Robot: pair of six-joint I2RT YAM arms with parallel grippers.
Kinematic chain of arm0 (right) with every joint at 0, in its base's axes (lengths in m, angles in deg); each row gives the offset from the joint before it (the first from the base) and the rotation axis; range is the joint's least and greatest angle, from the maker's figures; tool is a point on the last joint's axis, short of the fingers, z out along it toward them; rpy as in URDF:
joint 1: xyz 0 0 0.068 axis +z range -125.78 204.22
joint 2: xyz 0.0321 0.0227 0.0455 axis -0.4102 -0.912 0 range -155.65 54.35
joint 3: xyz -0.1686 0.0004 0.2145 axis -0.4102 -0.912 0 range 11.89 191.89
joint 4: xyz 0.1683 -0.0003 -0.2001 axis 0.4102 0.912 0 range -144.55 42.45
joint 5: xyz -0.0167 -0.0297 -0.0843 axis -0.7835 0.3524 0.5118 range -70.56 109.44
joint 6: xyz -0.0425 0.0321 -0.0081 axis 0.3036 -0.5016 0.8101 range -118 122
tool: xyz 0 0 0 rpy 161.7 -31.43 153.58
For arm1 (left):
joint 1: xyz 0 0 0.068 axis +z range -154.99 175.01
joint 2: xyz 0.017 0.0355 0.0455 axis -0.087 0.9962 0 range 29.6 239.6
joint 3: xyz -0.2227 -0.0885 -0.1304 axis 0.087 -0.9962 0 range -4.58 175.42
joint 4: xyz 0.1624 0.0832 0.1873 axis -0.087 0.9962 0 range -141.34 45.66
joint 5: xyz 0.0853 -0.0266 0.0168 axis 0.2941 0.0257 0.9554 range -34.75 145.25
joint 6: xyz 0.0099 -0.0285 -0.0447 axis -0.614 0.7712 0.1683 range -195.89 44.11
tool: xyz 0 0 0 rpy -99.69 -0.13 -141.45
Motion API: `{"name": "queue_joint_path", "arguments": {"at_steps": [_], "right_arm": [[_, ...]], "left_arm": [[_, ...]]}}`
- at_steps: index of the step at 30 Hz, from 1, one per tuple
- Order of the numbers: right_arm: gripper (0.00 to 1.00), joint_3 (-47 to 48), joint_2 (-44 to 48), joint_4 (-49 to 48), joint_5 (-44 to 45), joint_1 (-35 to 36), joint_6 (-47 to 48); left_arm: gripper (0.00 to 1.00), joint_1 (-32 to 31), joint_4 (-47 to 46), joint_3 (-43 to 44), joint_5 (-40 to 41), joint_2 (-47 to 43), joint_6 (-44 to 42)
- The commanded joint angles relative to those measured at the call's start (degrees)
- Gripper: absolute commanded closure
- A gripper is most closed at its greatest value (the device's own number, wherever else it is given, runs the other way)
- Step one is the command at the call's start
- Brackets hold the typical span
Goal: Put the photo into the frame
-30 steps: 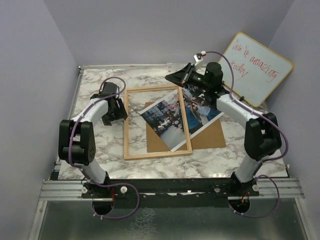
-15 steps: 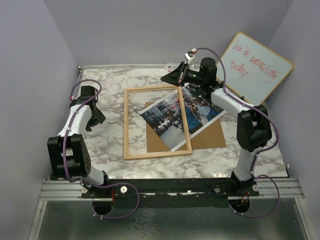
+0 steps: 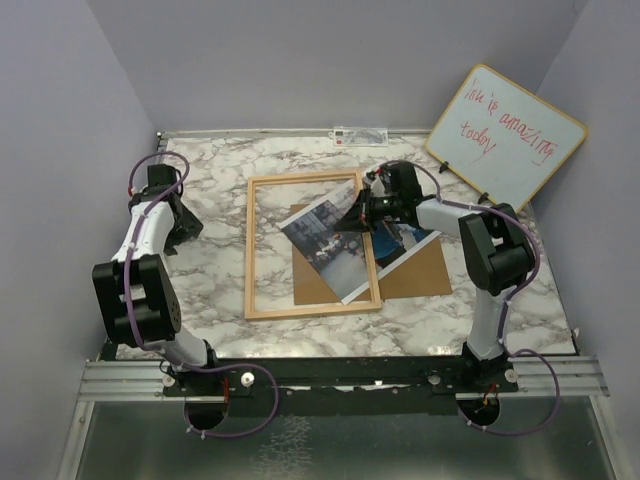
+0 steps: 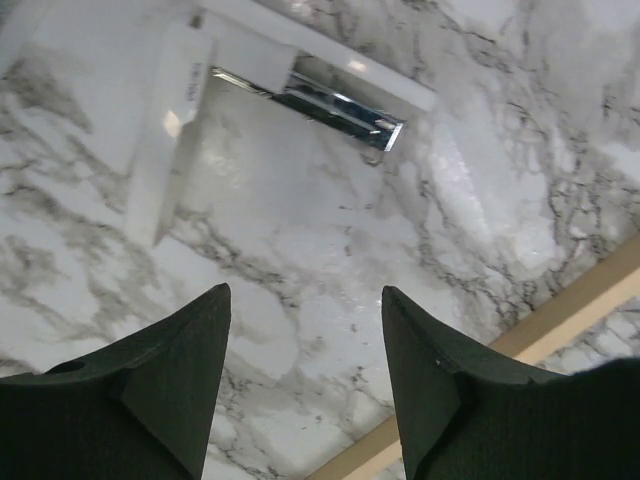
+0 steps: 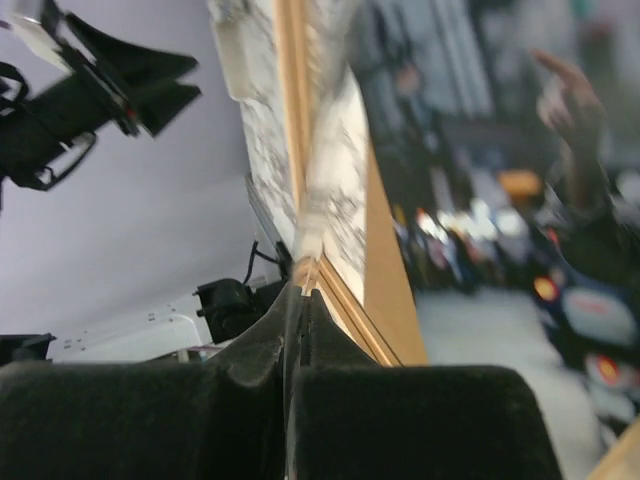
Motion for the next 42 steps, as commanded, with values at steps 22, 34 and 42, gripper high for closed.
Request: {"name": "queue_joint_path", "arguments": {"at_steps": [22,34,42], "right_arm": [[0.99,-5.6,1.8,12.2,-1.7,0.0,2.6],[0.99,-1.7,1.2,21.4,-3.4,0.0,12.4],[0.99,2.1,-0.1,24.0,-5.1,0.0,17.8]], "left_arm": [[0.43,-5.8,-23.0,-3.6,-34.9,13.2,0.2],[0.51,-7.7,-22.9,-3.1,-33.1,17.0,-2.2],[0.58,-8.0,-22.7,-3.0,-32.8,18.0,-2.4]]}}
